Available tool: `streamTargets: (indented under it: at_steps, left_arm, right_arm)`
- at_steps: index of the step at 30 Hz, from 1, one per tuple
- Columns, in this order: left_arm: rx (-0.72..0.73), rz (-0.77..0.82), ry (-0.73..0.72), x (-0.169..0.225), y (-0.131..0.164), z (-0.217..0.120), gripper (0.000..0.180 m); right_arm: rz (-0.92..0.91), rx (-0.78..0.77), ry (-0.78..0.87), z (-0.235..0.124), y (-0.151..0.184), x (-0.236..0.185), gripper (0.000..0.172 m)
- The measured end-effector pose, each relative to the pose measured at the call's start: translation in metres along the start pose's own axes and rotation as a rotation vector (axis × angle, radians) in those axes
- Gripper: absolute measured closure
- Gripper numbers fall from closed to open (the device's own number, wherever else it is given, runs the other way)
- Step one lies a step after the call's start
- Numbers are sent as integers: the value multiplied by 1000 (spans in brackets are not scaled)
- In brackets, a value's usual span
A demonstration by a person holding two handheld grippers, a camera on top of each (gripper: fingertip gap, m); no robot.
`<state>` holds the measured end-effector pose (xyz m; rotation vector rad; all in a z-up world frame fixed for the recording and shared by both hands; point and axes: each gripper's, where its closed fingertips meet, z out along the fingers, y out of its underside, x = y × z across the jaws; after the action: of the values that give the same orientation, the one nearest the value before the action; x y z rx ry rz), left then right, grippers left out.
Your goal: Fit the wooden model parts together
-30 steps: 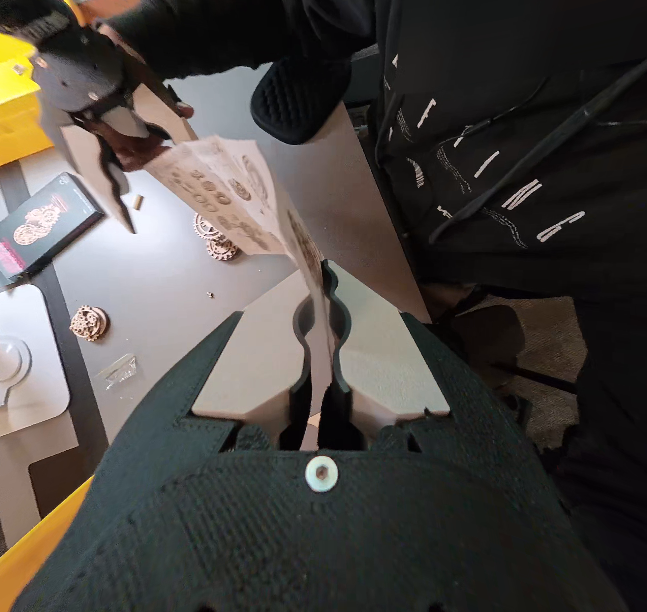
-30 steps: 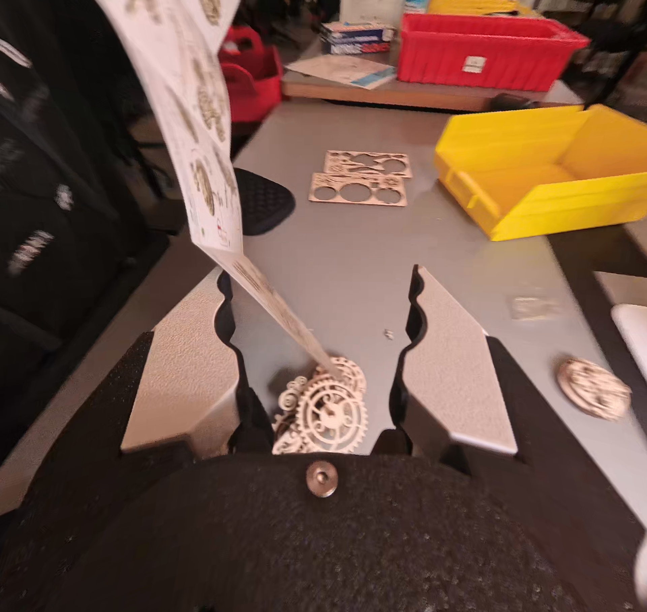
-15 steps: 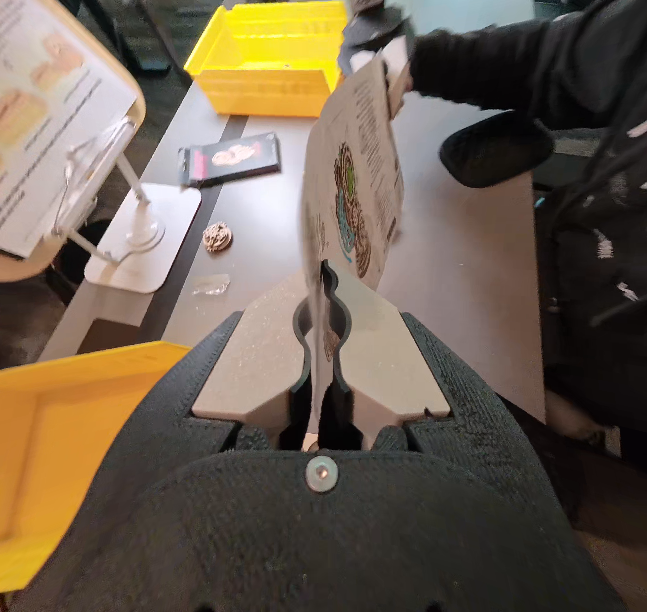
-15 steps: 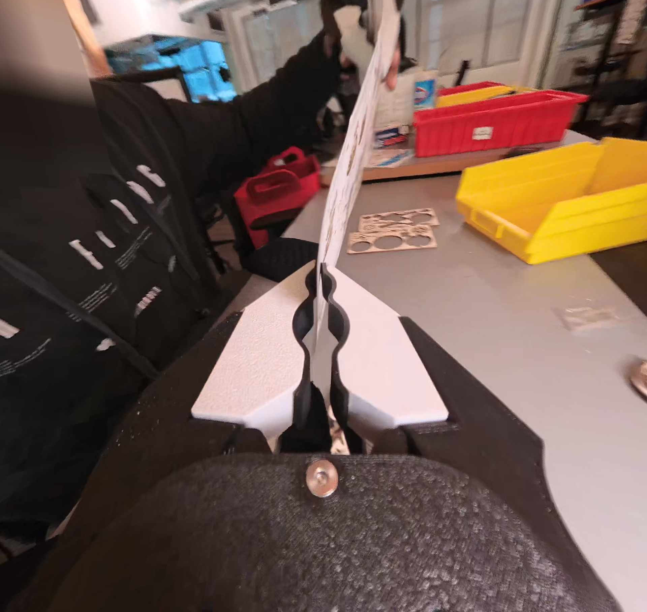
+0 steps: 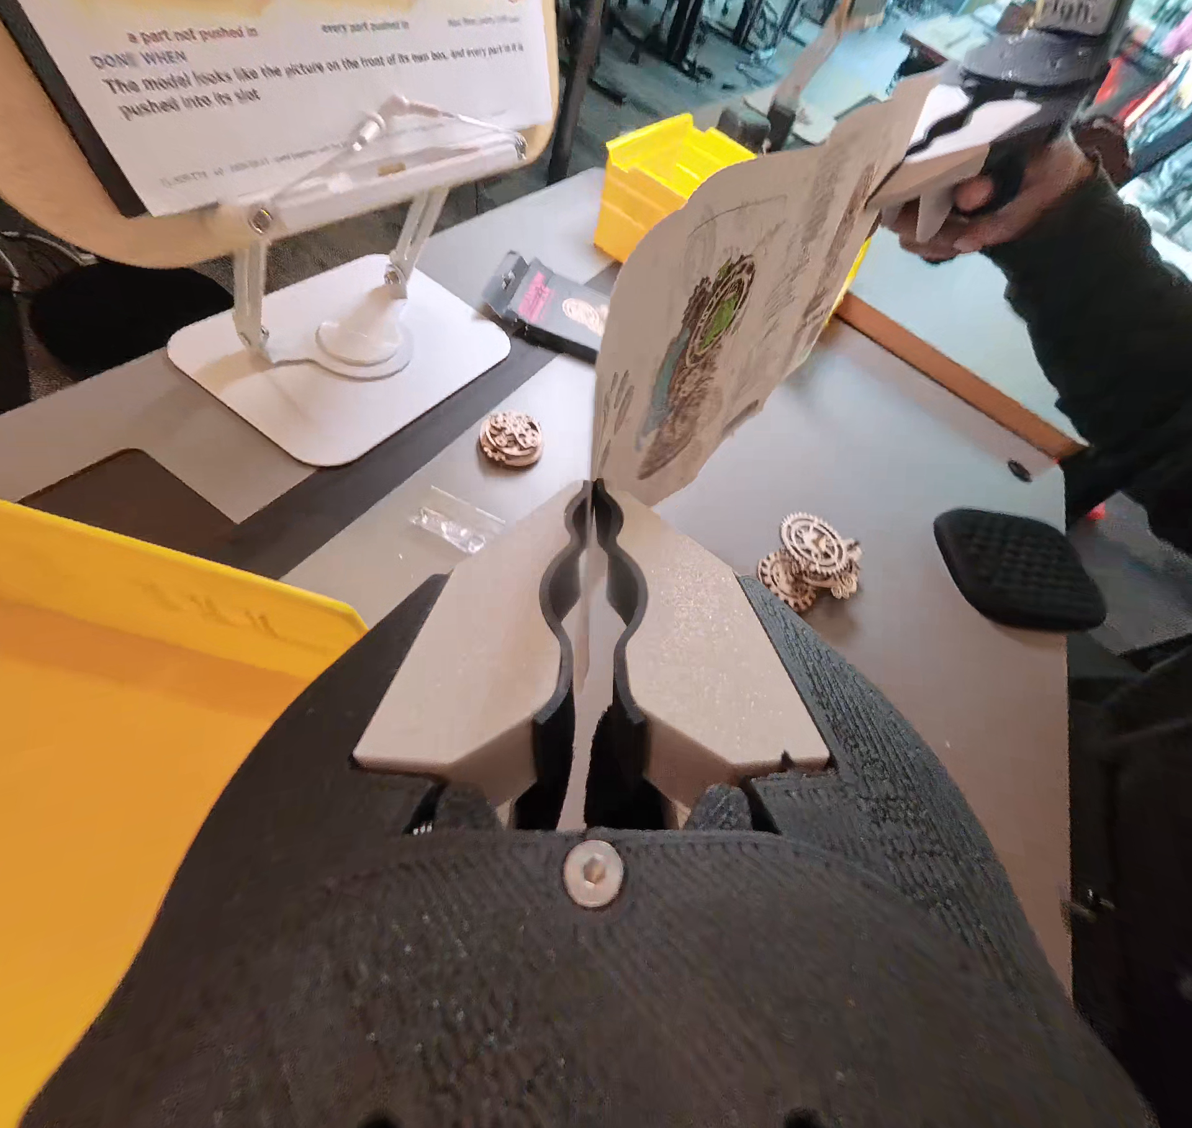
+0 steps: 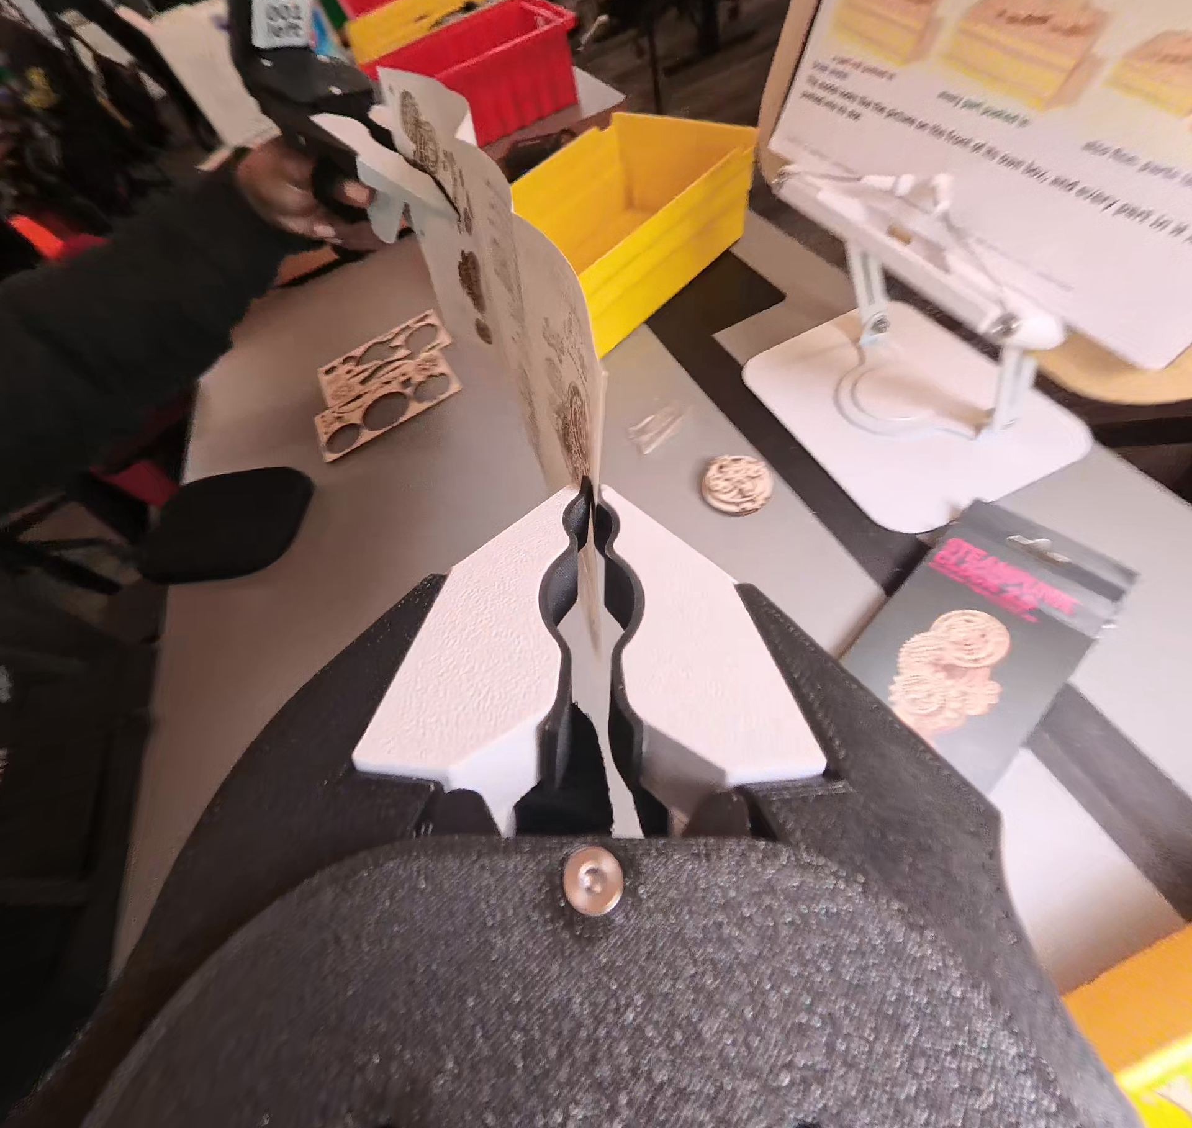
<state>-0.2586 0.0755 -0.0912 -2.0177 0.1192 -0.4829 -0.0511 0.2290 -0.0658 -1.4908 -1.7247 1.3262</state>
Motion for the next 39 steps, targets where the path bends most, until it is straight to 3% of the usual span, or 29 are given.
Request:
streamTargets:
  at_steps: [4, 9, 12, 16, 23, 28, 34, 39]
  left_arm:
    - [49, 71, -128, -42, -50, 5, 180]
    - [172, 91, -212, -89, -154, 10, 180]
    - [186, 145, -302, -122, -188, 27, 180]
    - [195, 182, -356, -155, -195, 54, 180]
    - [198, 331, -435, -175, -176, 86, 180]
    - [191, 403, -498, -175, -173, 93, 180]
    - [148, 467, -583, -190, -181, 85, 180]
    - [138, 547, -635, -196, -176, 87, 180]
  right_arm:
    - [-146, 35, 261, 4, -51, 44, 172]
    - [-305, 115, 587, -3, -142, 117, 172]
    - [-354, 110, 703, 1, -168, 153, 172]
    - [-413, 106, 781, 8, -167, 192, 172]
    - [-417, 129, 777, 22, -129, 228, 172]
    - [-414, 128, 764, 29, -113, 235, 172]
    - [-399, 145, 755, 33, -132, 236, 172]
    - [-430, 119, 763, 38, -126, 240, 172]
